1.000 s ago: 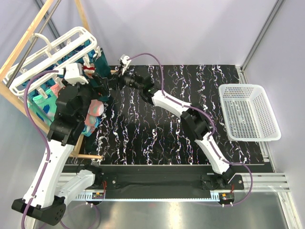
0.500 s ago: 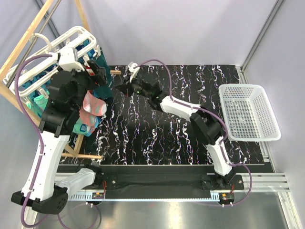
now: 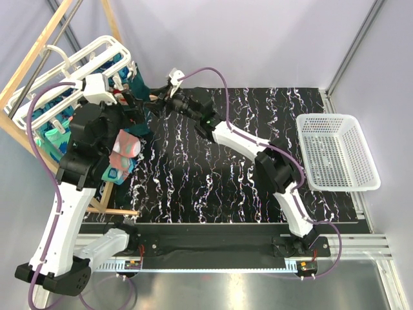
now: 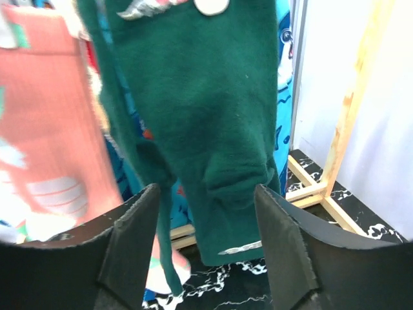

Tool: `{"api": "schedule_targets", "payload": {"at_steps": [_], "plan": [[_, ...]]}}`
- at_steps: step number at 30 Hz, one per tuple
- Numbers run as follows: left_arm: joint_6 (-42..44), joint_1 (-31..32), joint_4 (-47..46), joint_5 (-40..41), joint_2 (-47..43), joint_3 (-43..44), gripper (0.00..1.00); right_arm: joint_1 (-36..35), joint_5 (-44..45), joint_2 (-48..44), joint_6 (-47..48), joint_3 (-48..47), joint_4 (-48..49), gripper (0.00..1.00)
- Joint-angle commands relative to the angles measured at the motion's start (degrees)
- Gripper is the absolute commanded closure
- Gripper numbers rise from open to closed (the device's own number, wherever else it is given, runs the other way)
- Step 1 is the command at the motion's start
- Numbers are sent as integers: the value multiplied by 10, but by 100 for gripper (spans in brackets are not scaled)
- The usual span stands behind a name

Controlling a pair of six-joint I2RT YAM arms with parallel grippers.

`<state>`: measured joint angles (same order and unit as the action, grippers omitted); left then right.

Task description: Remove the socks clipped to the hanger

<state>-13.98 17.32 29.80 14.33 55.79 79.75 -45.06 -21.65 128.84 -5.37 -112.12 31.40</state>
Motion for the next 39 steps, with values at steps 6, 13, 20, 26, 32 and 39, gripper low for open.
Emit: {"api": "schedule_targets", "payload": {"at_steps": [6, 13, 20, 26, 32, 39], "plan": [[5, -2, -79, -4, -51, -44, 9, -23, 56, 68, 69, -85, -36, 28], [8, -2, -83, -5, -54, -52, 8, -41, 98, 133, 98, -171, -69, 28], [11, -2, -82, -3, -56, -57, 8, -61, 137, 165, 112, -205, -69, 18], [-2, -3, -50, -7, -53, -22, 11, -62, 213, 110, 122, -112, -4, 63], [-58, -3, 84, 36, 11, 108, 24, -61, 227, -27, 103, 77, 93, 100], [-93, -2, 140, 9, 99, 226, 26, -62, 223, -102, 119, 167, 112, 100]]}}
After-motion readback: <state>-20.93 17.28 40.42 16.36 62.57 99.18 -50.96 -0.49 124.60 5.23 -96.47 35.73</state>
